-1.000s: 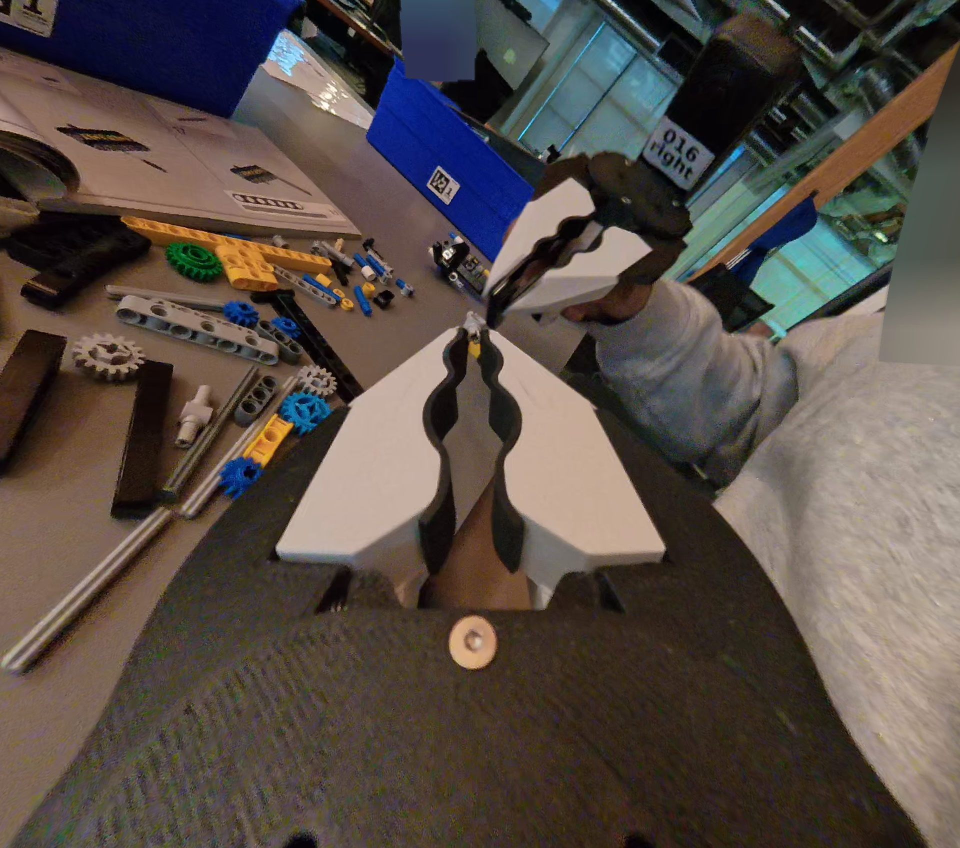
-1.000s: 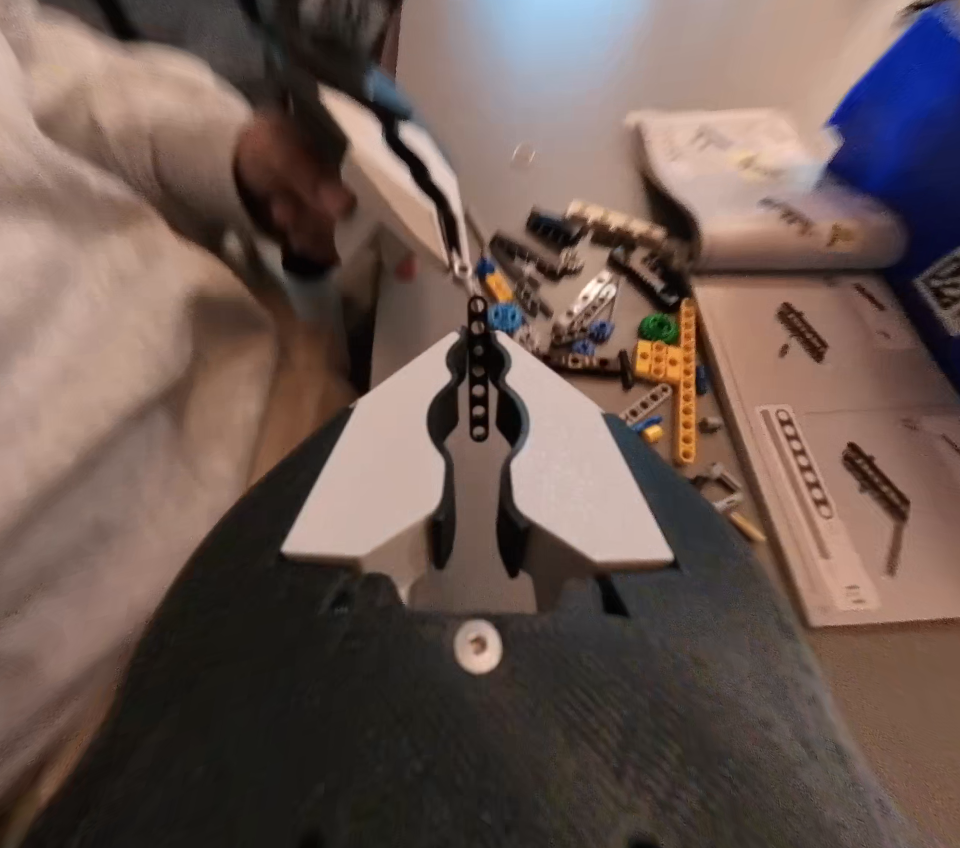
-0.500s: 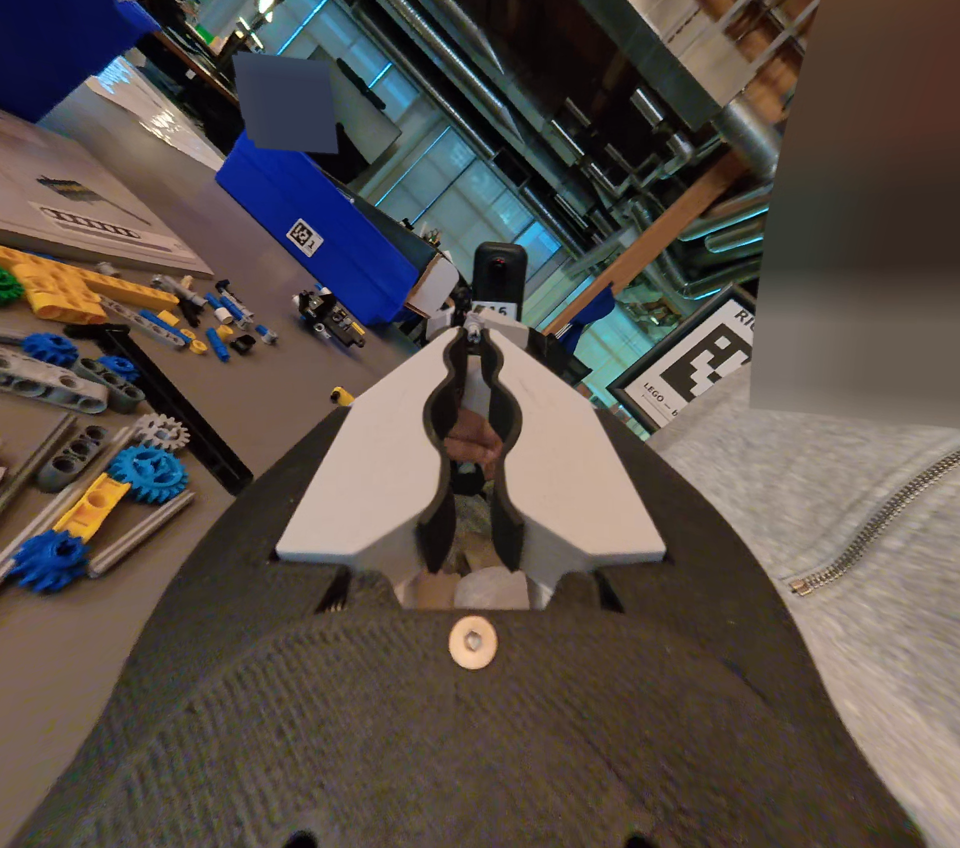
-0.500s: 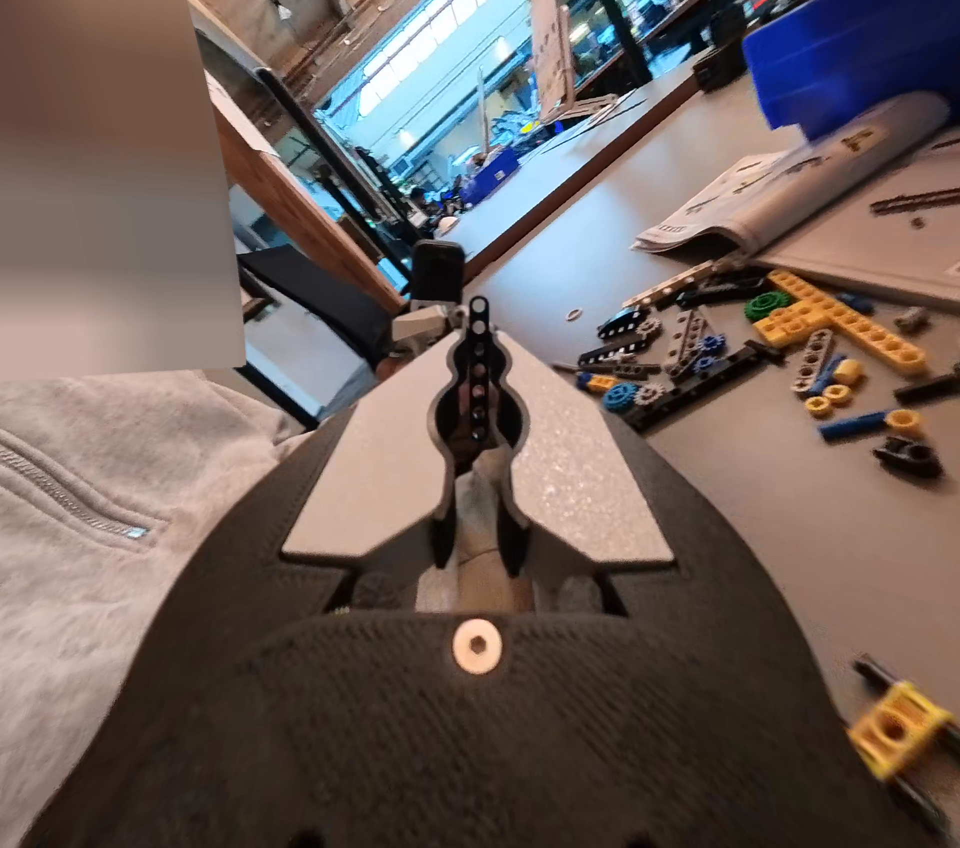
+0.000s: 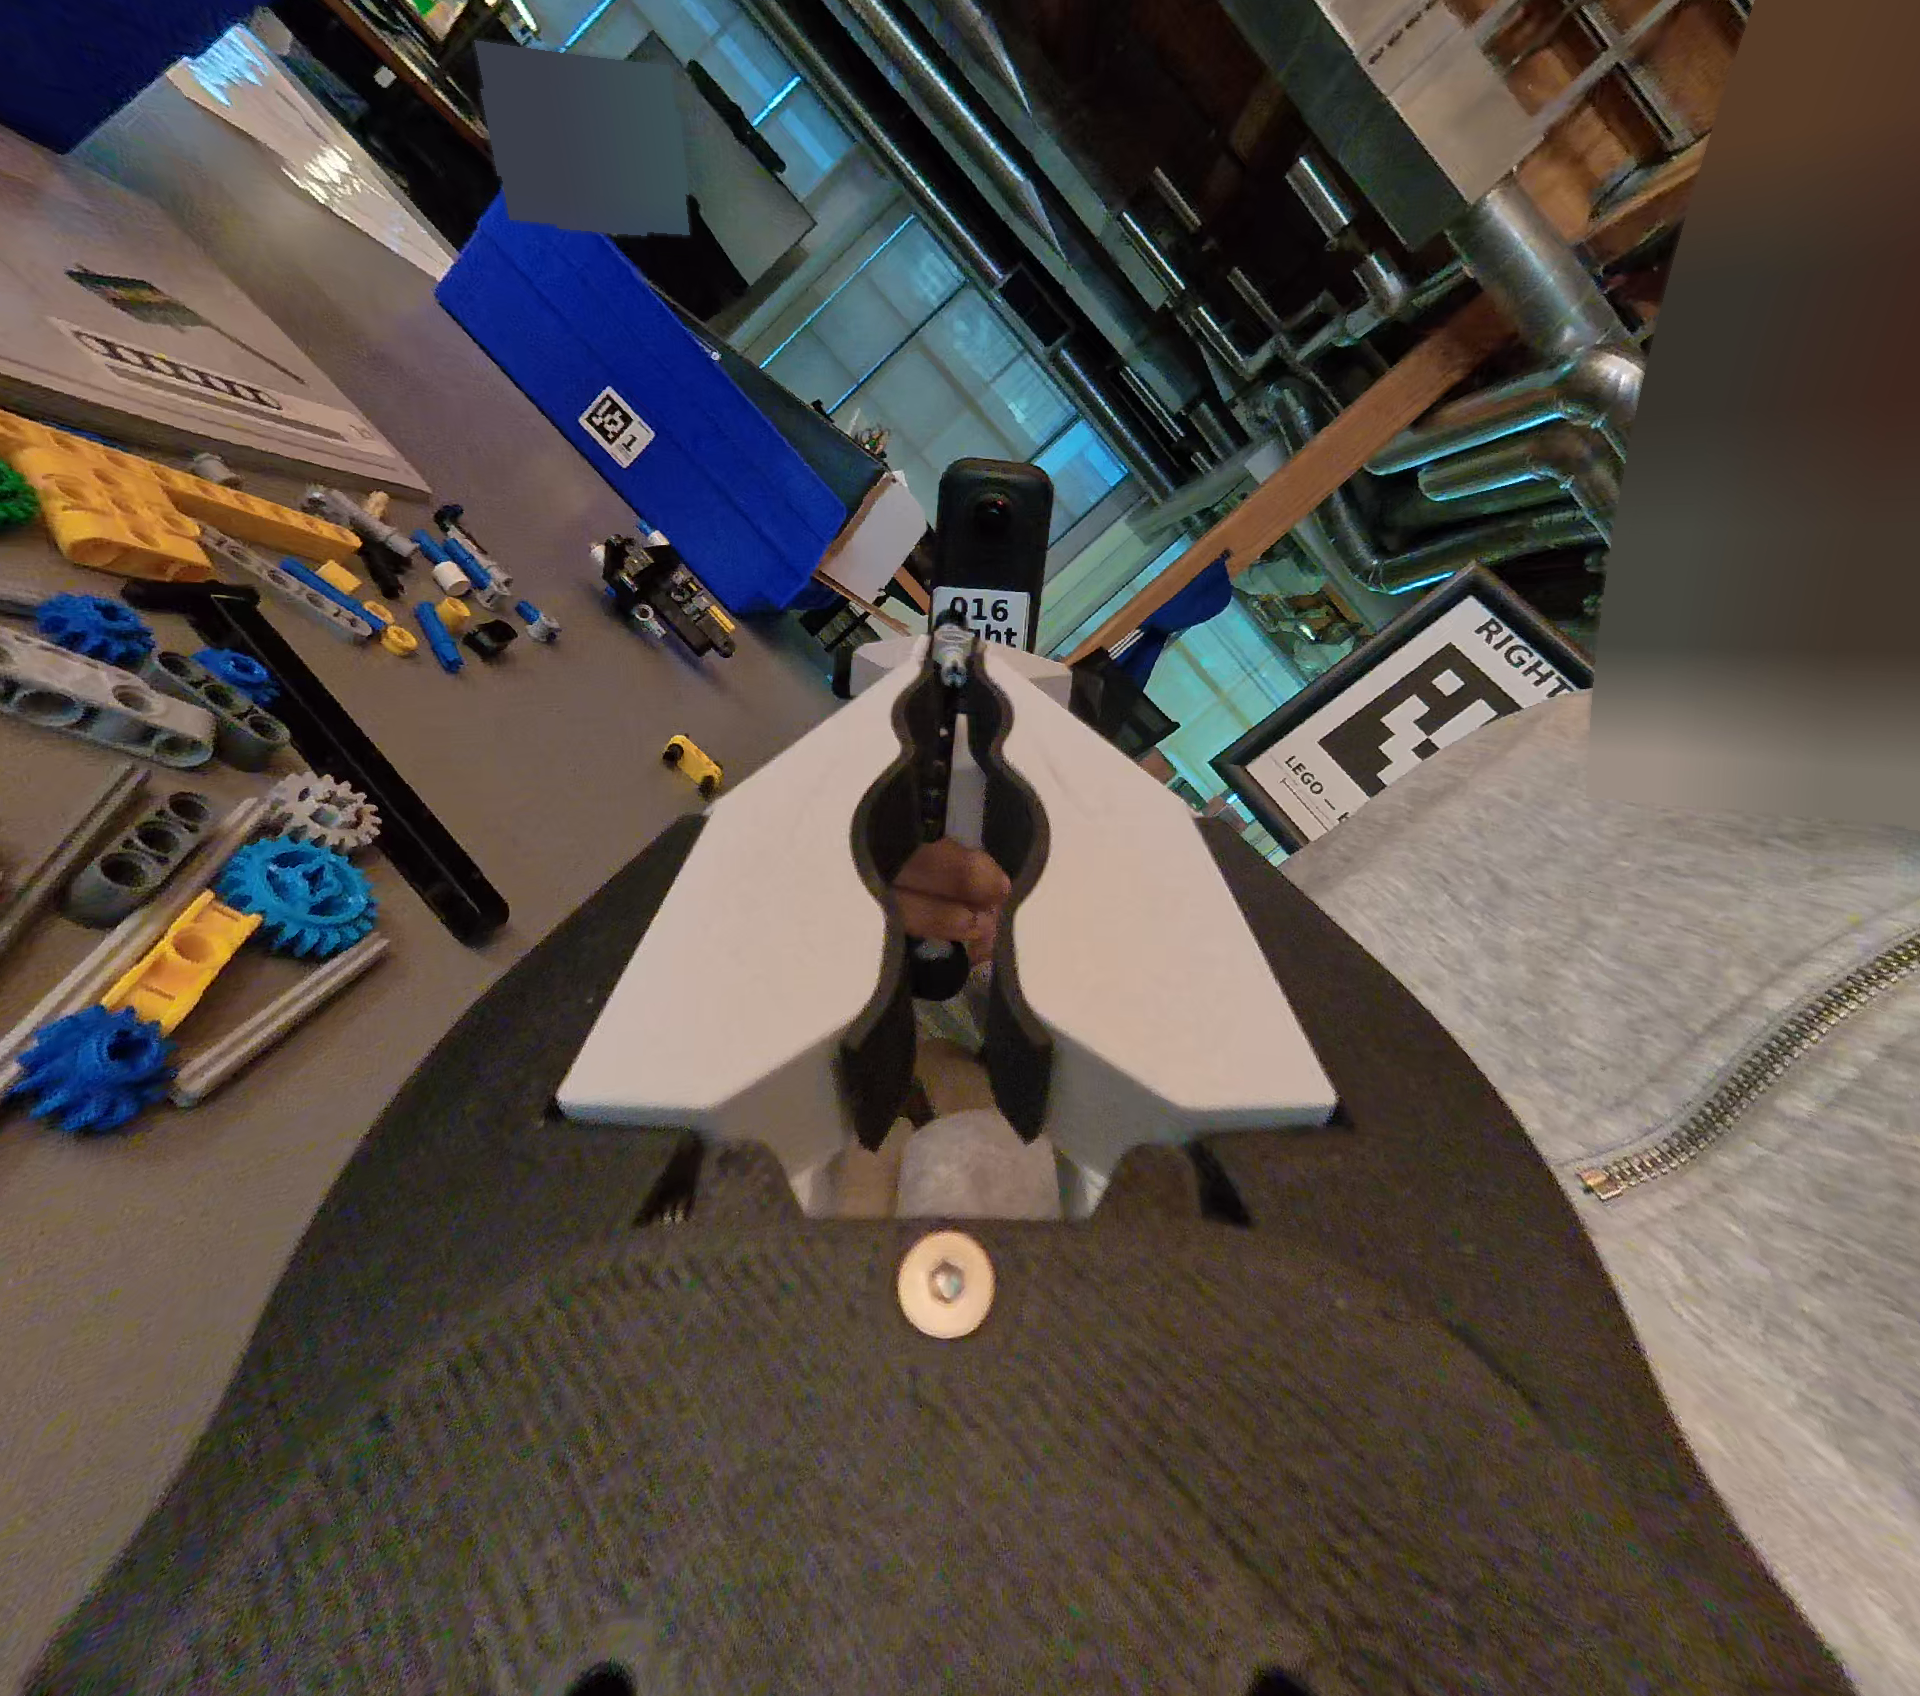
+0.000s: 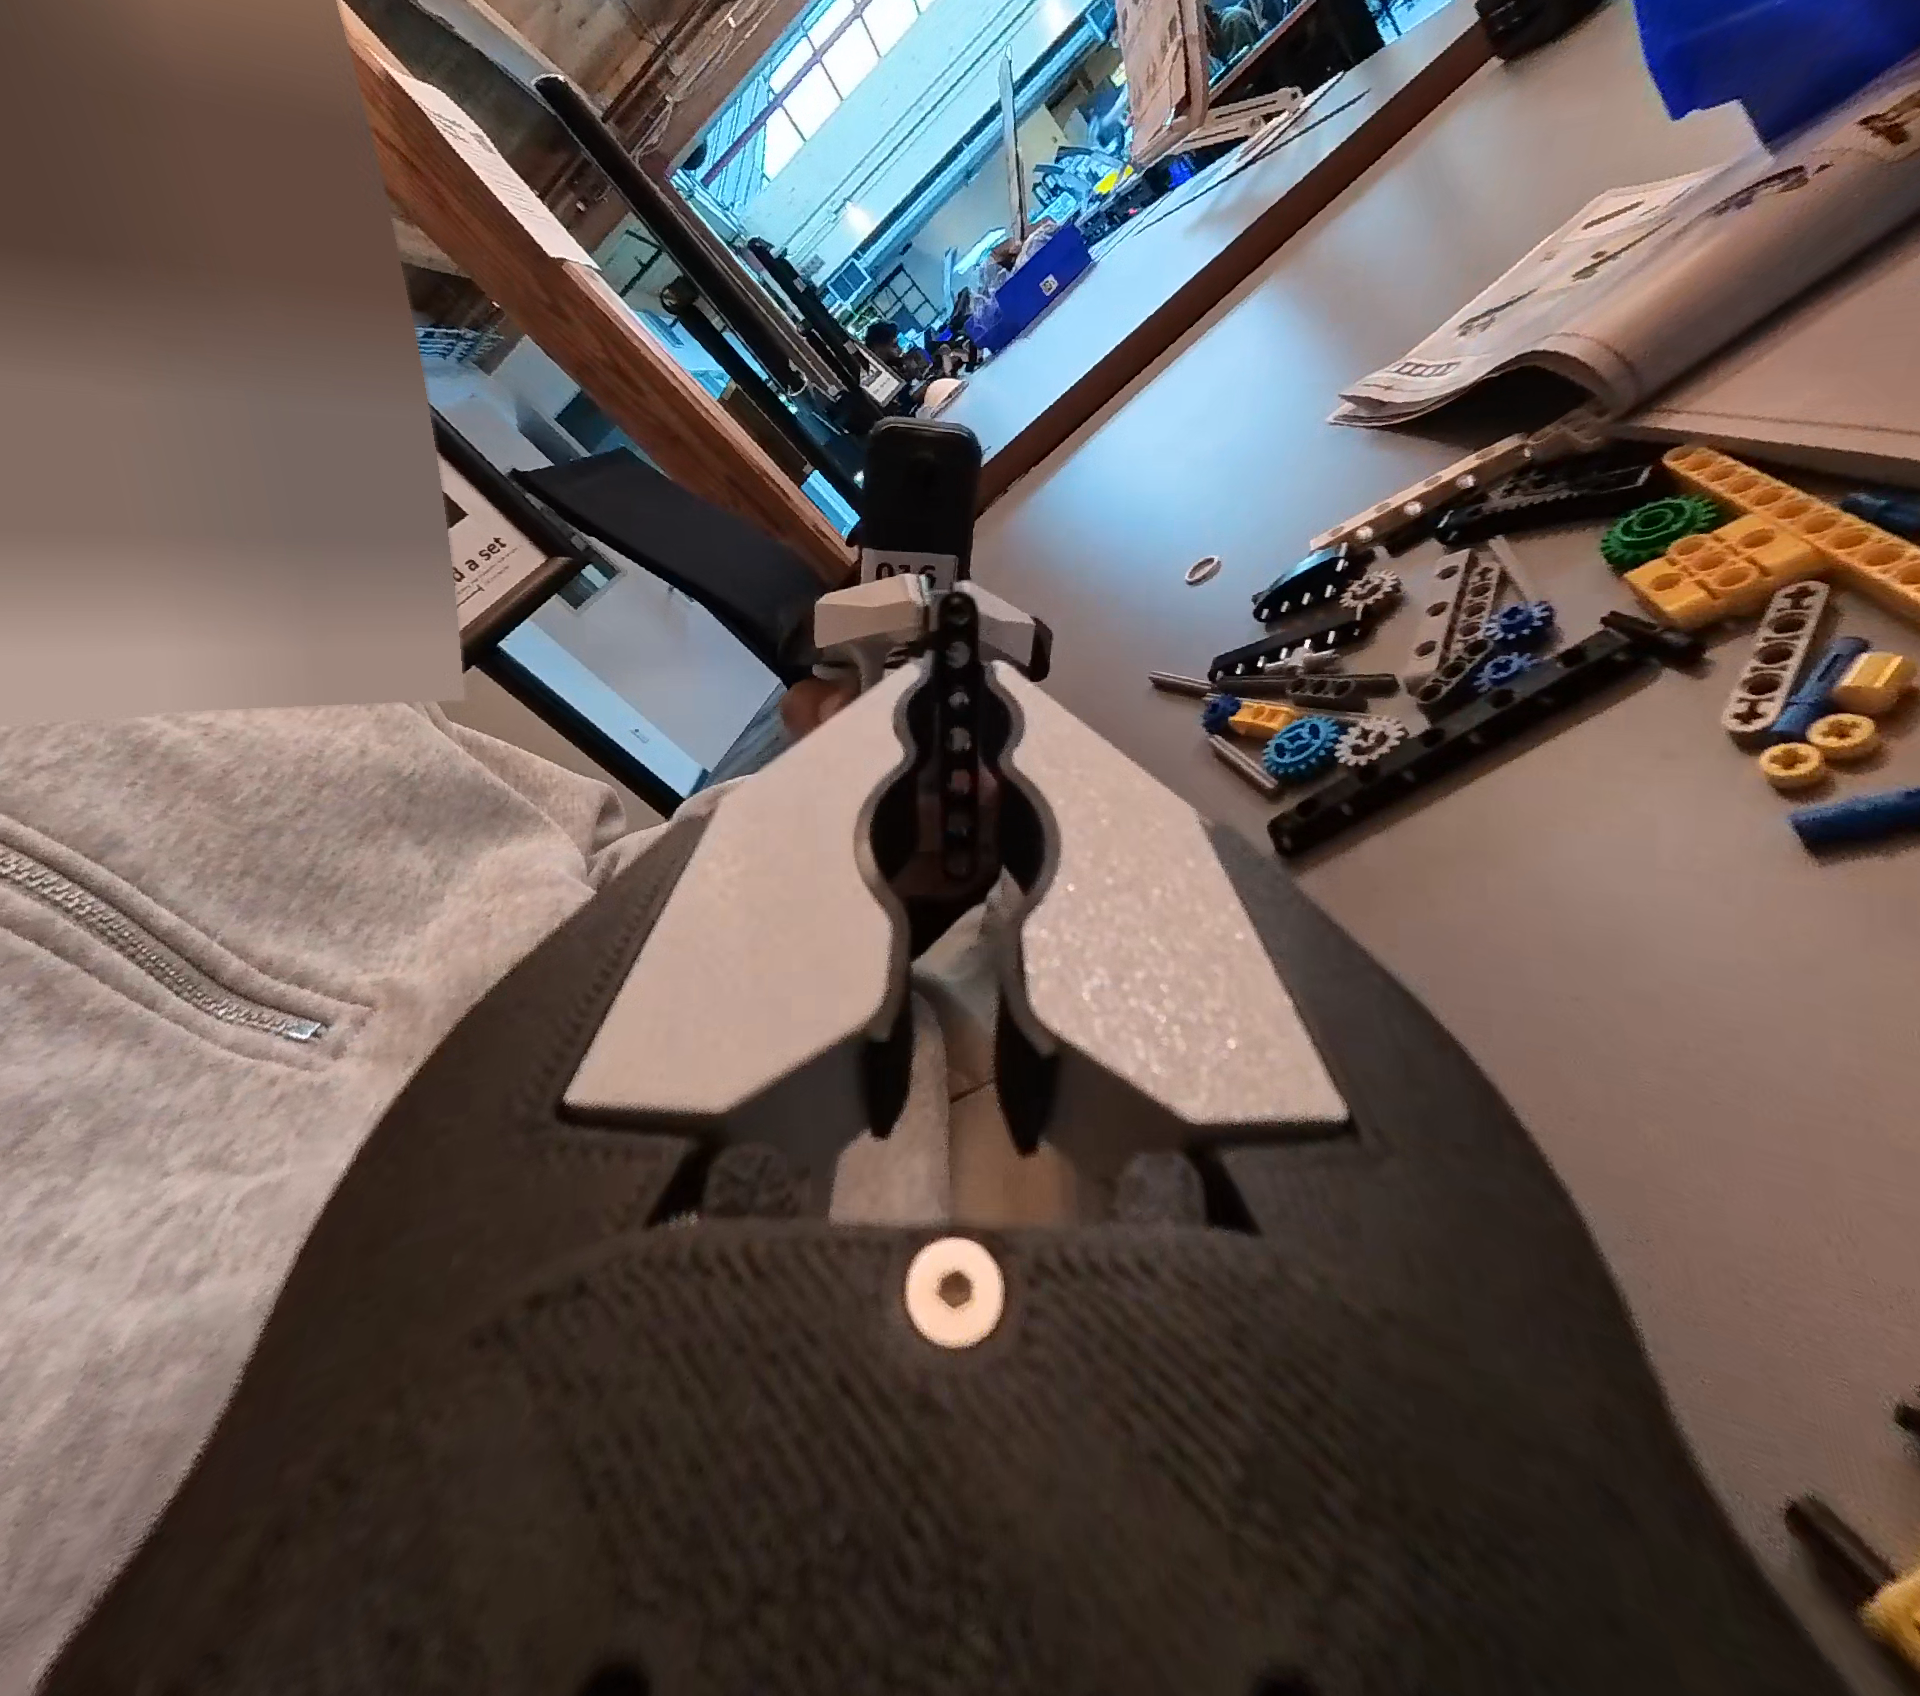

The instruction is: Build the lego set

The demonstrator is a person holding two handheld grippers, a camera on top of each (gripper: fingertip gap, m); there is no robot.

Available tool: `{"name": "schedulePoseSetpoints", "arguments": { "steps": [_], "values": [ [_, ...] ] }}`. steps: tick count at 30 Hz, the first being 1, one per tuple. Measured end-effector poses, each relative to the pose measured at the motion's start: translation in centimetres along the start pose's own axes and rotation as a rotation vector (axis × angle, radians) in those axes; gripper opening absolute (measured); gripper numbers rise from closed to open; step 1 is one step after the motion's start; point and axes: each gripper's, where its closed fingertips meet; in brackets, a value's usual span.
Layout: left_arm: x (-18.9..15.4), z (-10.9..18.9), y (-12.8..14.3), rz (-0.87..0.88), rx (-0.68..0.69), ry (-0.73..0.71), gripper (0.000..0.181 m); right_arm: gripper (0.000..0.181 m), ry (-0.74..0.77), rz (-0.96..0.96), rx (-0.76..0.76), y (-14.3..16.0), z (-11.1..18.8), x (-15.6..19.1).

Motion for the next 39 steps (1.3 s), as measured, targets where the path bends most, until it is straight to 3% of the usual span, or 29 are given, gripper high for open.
{"name": "schedulePoseSetpoints", "arguments": {
  "steps": [1,11,18,24,28,33,39],
  "values": [
    [0.0,0.0,0.0,-0.003,0.004,-0.001,0.001,0.004,0.001,-0.006,0.006,0.1,0.0,-0.1],
    [0.0,0.0,0.7,-0.001,0.050,0.013,0.001,0.004,-0.028,-0.073,0.069,0.7,0.2,-0.2],
    [-0.3,0.4,2.5,0.001,0.228,0.057,0.001,0.005,-0.036,-0.134,0.233,2.6,1.0,-0.6],
    [-0.8,0.4,2.6,0.041,0.169,0.055,0.001,0.005,-0.035,-0.157,0.197,2.9,1.0,0.0],
    [-2.2,1.2,4.8,0.054,0.207,0.023,0.001,0.005,-0.018,-0.220,0.211,5.6,1.6,0.5],
    [-5.2,3.0,7.1,0.131,0.273,0.006,0.001,0.004,0.018,-0.256,0.352,9.5,2.1,2.5],
    [-6.1,3.7,7.6,0.126,0.312,-0.009,0.002,0.004,0.063,-0.194,0.462,10.5,2.0,3.1]
  ]
}}
Point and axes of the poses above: each gripper's, where its closed fingertips meet, z back along the fingers, y out of its underside, x = y × z across the jaws, and after that the axes turned 14 degrees about -z, right-handed
